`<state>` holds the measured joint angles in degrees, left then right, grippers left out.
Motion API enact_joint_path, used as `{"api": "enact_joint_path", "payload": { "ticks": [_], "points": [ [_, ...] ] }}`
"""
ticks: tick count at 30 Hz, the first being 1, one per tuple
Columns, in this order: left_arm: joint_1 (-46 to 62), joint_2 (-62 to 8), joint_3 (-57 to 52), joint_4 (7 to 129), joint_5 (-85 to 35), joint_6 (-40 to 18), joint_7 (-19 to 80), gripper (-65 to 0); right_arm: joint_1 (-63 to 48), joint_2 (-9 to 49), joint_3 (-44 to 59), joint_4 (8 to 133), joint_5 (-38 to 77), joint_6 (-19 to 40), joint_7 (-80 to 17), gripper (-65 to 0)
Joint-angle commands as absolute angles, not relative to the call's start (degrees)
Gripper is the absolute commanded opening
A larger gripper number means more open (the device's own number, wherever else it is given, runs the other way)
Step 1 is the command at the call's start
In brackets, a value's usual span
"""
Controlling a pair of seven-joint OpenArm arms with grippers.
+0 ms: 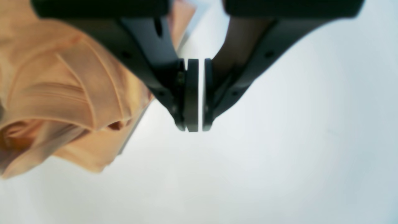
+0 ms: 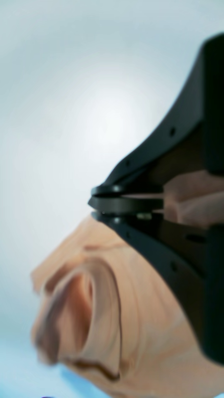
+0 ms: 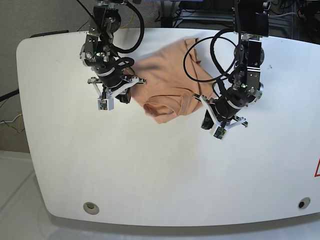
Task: Fold the T-shirt properly
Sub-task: 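Hold the folded shirt with both grippers and press it flat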
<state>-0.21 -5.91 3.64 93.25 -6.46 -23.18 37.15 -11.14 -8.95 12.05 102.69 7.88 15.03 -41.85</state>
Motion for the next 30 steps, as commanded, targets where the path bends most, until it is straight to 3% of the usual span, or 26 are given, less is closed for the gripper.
{"api": "enact_joint_path", "payload": {
  "ticks": [1, 9, 30],
  "points": [
    [0.9, -6.5, 3.6, 97.6, -6.9, -23.2, 38.8, -64.1, -9.5, -9.0, 10.4, 103.9, 8.6, 15.3, -40.9, -65.0],
    [5.6, -6.8, 3.4, 103.7, -6.7, -23.0, 41.3, -64.1, -9.0, -9.0, 5.8, 103.3, 8.0, 15.3, -40.9, -65.0],
    [11.7, -6.8, -0.6, 104.1, -6.9, -23.2, 41.3, -64.1, -8.8, -6.8, 5.4, 100.5, 7.9, 15.3, -40.7, -65.0]
  ]
}}
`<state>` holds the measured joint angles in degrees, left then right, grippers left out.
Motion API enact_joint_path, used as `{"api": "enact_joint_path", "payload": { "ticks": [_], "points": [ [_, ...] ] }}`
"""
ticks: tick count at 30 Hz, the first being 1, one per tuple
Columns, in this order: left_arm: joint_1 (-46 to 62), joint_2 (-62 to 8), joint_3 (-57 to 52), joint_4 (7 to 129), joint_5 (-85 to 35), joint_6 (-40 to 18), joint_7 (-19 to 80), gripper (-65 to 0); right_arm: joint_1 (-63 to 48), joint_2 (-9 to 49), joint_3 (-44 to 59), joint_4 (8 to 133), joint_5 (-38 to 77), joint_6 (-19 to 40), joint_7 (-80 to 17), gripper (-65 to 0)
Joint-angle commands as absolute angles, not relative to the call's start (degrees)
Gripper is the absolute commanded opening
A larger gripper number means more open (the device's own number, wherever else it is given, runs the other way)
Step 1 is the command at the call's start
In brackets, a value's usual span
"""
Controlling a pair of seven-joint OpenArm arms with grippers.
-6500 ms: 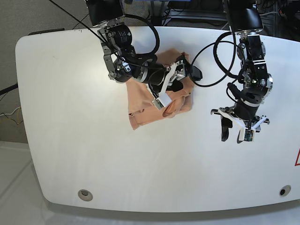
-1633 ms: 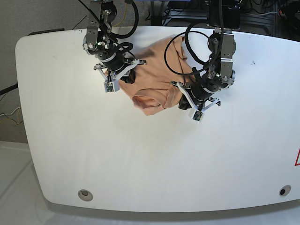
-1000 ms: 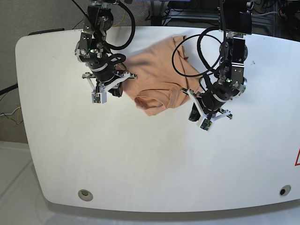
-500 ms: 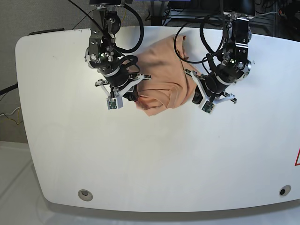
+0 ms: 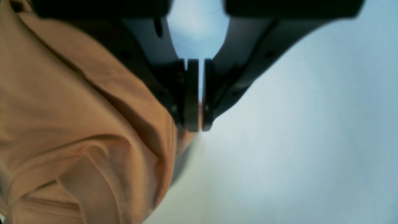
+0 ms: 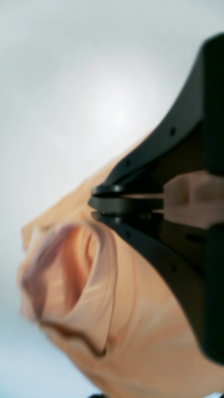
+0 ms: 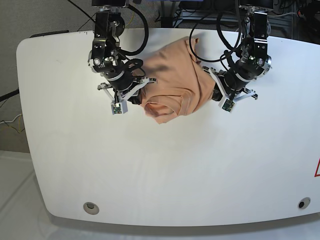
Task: Fold the T-shirt properly
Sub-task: 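Hold the folded shirt with both grippers and press it flat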
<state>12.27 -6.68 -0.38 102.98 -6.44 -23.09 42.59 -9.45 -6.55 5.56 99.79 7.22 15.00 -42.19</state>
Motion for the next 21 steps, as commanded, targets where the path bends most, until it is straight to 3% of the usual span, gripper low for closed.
{"api": "enact_joint_path", "payload": {
  "ticks": [1, 21],
  "points": [
    [11.7, -6.8, -0.6, 104.1, -6.9, -23.2, 41.3, -64.1, -8.8, -6.8, 5.4, 100.2, 7.9, 15.3, -40.7, -65.0],
    [11.7, -6.8, -0.6, 104.1, -6.9, -23.2, 41.3, -64.1, -6.5, -7.2, 0.1, 95.3, 7.9, 15.2, -38.5, -65.0]
  ]
}}
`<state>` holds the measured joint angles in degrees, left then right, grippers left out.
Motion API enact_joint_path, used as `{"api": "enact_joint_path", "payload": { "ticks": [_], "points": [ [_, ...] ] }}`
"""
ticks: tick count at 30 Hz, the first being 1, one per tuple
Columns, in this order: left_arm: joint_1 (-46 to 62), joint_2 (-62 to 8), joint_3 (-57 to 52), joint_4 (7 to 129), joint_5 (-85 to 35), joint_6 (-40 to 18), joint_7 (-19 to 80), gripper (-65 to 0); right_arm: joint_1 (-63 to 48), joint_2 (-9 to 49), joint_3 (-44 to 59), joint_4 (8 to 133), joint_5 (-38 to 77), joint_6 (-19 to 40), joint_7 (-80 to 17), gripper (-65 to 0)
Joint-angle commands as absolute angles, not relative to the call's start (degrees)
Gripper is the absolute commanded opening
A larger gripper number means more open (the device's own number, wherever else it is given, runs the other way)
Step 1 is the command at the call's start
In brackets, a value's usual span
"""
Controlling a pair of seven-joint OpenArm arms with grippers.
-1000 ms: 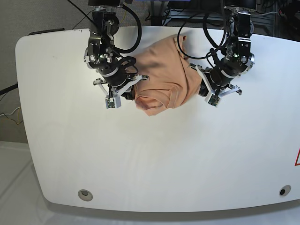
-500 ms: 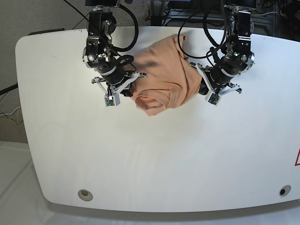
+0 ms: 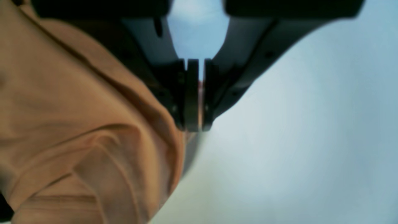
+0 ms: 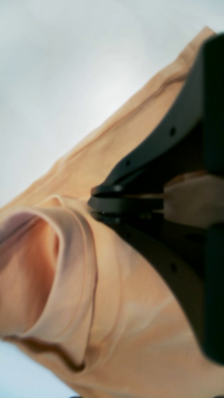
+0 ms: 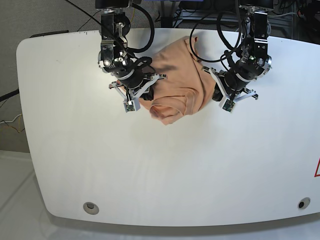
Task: Fold the T-shirt properly
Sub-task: 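Hold the folded shirt with both grippers and press it flat, then move the left gripper over the bundle toward the right gripper and press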
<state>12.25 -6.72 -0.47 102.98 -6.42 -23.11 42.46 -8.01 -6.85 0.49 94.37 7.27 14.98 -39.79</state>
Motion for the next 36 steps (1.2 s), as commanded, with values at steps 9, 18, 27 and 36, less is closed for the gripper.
{"api": "enact_joint_path", "payload": {
  "ticks": [9, 18, 27, 36],
  "points": [
    [11.7, -6.8, -0.7, 104.1, -6.9, -23.2, 41.3, -64.1, -3.3, -7.7, -3.8, 93.1, 8.2, 15.0, -38.4, -65.0],
    [11.7, -6.8, -0.7, 104.0, -6.9, -23.2, 41.3, -64.1, 0.2, -8.5, -8.0, 88.7, 8.4, 15.0, -38.3, -65.0],
    [11.7, -6.8, -0.7, 103.9, -6.9, -23.2, 41.3, -64.1, 2.2, -9.0, -9.9, 87.3, 8.5, 15.0, -38.2, -65.0],
    [11.7, -6.7, -0.7, 103.9, -6.9, -23.2, 41.3, -64.1, 4.3, -9.0, -10.0, 87.5, 8.5, 15.0, -37.3, -65.0]
  ]
}}
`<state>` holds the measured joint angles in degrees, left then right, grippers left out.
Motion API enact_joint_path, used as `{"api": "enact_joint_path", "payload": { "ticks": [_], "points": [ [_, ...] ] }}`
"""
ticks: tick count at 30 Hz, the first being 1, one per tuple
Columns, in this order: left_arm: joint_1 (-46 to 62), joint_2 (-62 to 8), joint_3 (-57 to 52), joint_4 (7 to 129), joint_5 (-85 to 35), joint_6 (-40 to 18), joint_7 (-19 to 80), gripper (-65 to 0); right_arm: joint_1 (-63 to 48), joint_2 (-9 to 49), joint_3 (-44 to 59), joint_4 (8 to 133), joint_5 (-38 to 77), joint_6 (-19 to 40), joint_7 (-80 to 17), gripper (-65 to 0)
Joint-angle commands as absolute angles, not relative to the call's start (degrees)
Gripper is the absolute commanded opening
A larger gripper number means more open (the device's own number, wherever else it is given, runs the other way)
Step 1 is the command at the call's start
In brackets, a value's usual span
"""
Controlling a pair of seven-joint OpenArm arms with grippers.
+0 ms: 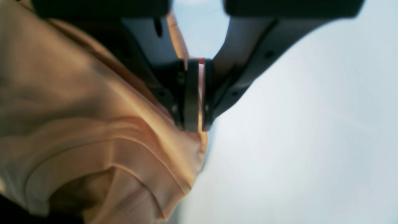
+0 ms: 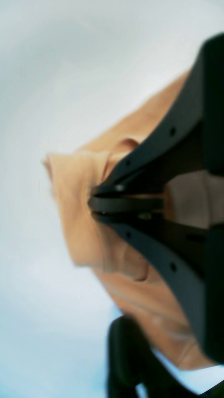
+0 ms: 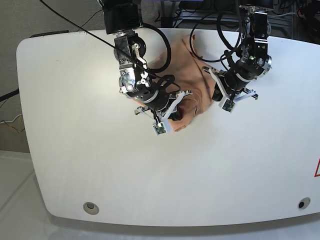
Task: Fold the T-shirt properly
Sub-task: 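Move the left gripper over the bundle toward the right gripper and press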
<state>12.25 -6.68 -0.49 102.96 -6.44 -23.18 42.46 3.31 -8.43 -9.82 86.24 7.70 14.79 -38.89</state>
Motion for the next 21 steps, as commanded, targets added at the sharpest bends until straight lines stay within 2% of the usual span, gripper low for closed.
{"api": "enact_joint_path", "payload": {
  "ticks": [1, 9, 21],
  "points": [
    [11.7, -6.7, -0.7, 103.9, -6.9, -23.2, 41.3, -64.1, 4.3, -9.0, -10.0, 87.6, 8.5, 15.0, -37.3, -65.0],
    [12.9, -6.7, -0.7, 104.1, -6.9, -23.2, 41.3, -64.1, 1.9, -8.9, -9.7, 92.8, 7.9, 15.0, -38.5, -65.0],
    [13.9, -5.6, -0.2, 106.9, -6.9, -23.2, 41.4, -64.1, -1.9, -2.0, -10.1, 101.8, 8.5, 15.3, -43.9, -65.0]
  ]
}}
